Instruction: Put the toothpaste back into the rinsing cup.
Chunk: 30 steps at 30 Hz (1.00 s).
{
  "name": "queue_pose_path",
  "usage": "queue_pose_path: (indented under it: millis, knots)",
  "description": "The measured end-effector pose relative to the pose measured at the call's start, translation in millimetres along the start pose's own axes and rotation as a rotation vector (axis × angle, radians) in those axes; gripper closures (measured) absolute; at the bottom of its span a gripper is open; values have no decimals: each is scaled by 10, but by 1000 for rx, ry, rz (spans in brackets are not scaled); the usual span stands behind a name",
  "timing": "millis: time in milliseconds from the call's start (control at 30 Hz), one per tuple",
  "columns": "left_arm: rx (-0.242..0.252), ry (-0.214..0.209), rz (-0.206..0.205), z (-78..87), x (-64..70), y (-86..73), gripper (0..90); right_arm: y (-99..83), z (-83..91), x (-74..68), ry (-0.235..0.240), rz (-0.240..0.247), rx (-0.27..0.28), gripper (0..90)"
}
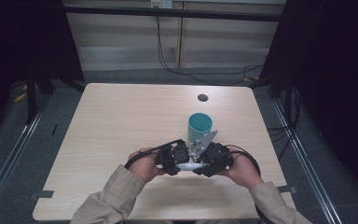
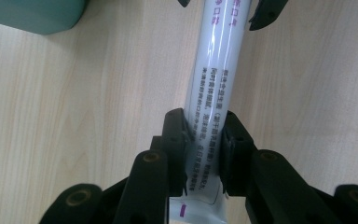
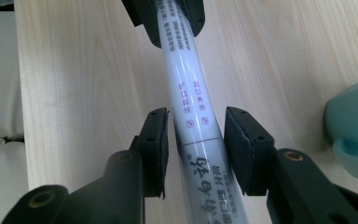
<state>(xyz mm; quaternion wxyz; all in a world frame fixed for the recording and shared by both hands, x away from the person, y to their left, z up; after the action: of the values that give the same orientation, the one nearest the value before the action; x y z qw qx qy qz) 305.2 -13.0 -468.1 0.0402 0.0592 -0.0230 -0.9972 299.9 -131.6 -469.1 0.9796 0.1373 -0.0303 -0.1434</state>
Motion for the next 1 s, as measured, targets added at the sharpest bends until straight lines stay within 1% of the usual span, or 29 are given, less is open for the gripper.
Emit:
queue_pose_path:
  millis: [100, 133, 167, 200, 267, 300, 400, 433, 467, 533, 567, 633, 667, 700, 733, 767, 800, 833, 900, 933, 967, 1000]
  knots:
    - [-6, 1, -1, 3, -1, -7, 752, 0, -16, 5, 6, -9, -4, 601]
    - [8, -2, -11, 1, -2, -3, 751, -2, -23, 7, 8, -11, -4, 618]
    - [8, -10, -7, -2, 8, -6, 751, -17, -33, 3, 18, -17, -18, 631]
    - [13, -7, -4, -5, 11, -6, 750, -16, -42, 6, 15, -7, -10, 631]
    - [16, -12, -9, -2, 0, -8, 750, -23, -45, 0, 15, -16, -15, 631]
    - [28, -7, -6, -5, -4, -8, 750, -22, -51, 2, 8, -10, -6, 631]
    - [46, -33, -7, 8, 7, -21, 749, -40, -51, -2, 8, -6, 9, 649]
    - [48, -39, -12, 11, 7, -22, 749, -51, -48, -8, 19, 2, 10, 654]
    - [58, -38, -13, 11, 7, -18, 749, -57, -47, -10, 23, 4, 9, 655]
    - [54, -41, -19, 20, 8, -15, 750, -65, -55, -9, 25, 4, 20, 652]
    - [56, -41, -23, 25, 9, -13, 750, -67, -57, -8, 22, 11, 17, 652]
    - [63, -45, -23, 36, 14, -8, 750, -71, -68, -19, 30, 9, 16, 649]
    - [71, -48, -16, 48, 19, -4, 751, -71, -72, -28, 32, -5, 15, 649]
    - [71, -52, -22, 61, 15, -6, 751, -78, -76, -21, 30, 10, 9, 646]
    - [96, -65, -6, 75, 21, 2, 751, -78, -81, -17, 31, 14, 11, 644]
    - [113, -77, 1, 98, 20, 4, 751, -81, -89, -14, 29, 15, 7, 640]
    - [130, -85, -2, 133, 13, 9, 752, -77, -103, -13, 22, 19, 1, 637]
    - [133, -90, 0, 153, 16, 8, 752, -72, -118, -18, 15, 27, -3, 635]
    - [136, -88, -4, 168, 15, 10, 753, -68, -128, -24, 18, 24, -6, 643]
    - [139, -87, -7, 175, 18, 11, 752, -65, -132, -26, 12, 35, -5, 665]
    - [141, -90, -16, 185, 20, 5, 751, -61, -129, -41, 24, 55, -10, 683]
    - [146, -91, -19, 191, 16, 0, 749, -64, -120, -55, 26, 47, -21, 694]
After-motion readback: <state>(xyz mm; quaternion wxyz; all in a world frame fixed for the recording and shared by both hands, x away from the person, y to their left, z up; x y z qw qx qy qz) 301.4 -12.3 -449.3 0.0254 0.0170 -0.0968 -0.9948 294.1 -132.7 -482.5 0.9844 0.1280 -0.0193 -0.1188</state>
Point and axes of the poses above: each handheld gripper's, and its own axes: z roughly backward along the jaws, y roughly out of its top, x roughly to its right, the point moved 6 cm from there along -z, roughly forward along the jaws, and after that the axes turned 12 degrees about -x, right-handed, at the moved point
